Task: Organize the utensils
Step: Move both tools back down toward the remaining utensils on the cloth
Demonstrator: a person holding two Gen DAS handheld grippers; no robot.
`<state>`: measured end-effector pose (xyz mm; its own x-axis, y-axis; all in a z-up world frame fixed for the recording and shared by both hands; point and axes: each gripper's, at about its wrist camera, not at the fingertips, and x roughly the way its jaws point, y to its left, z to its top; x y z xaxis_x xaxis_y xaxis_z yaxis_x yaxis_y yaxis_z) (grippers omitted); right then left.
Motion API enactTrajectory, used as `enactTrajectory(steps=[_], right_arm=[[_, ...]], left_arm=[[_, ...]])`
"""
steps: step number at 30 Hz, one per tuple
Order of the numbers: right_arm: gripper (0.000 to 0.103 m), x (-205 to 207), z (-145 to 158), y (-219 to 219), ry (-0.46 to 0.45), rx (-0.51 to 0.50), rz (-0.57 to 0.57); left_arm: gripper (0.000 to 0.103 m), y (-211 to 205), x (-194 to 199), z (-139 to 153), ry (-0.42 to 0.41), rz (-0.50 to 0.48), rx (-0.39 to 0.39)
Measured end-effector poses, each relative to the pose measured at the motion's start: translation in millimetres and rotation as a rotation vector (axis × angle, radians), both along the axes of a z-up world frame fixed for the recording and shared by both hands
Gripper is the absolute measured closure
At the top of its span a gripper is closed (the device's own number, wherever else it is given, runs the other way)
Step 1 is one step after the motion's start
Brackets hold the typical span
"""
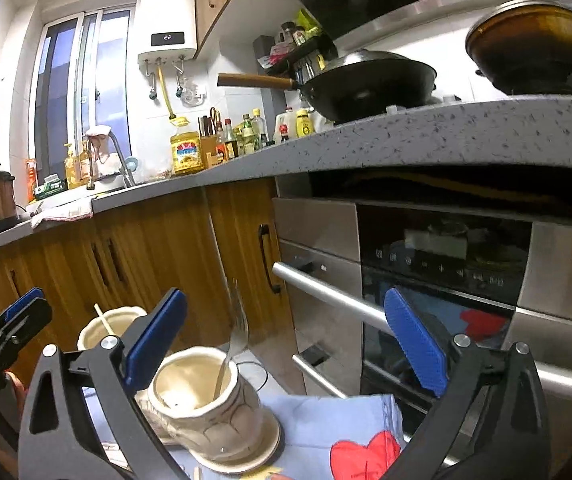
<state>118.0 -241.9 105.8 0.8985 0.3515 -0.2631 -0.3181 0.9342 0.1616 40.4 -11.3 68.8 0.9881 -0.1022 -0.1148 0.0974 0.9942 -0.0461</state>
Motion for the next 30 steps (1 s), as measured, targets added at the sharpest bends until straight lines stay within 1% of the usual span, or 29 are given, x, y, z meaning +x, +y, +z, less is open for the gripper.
enactTrajectory(steps=[5,9,13,15,17,19,21,23,28,30], right_arm=[[0.005,-9,-17,-2,0.041,-0.055,0.009],[0.005,-16,-33,-3,0.088,-0.085,0.054],[0.005,-24,-49,-8,0.138,-0.102,0.059],[0.005,-28,-54,-10,0.150,-0.114,0.066],[0.005,-33,-61,-11,0.170,-0.129,0.078],[0.005,-35,-65,-13,0.190,-0.127,0.085],[0.005,-36,-71,-15,0.224,-0.120,0.103],[0.005,-39,-76,-15,0.243,-0.119,0.131],[0.005,-46,-84,-4,0.259,-0.183,0.177],[0.005,-46,-89,1,0.286,-0.204,0.189]], left_arm=[[0.005,0,-9,-9,0.031,0.039,0.056],[0.005,2,-17,-20,0.063,0.068,0.093],[0.005,6,-21,-36,0.140,0.079,0.138],[0.005,12,-22,-43,0.177,0.083,0.137],[0.005,19,-21,-49,0.224,0.071,0.118],[0.005,25,-20,-55,0.274,0.049,0.092],[0.005,28,-21,-60,0.318,0.041,0.086],[0.005,28,-22,-65,0.351,0.035,0.098],[0.005,23,-24,-77,0.409,0.023,0.139],[0.005,22,-24,-80,0.430,0.023,0.152]])
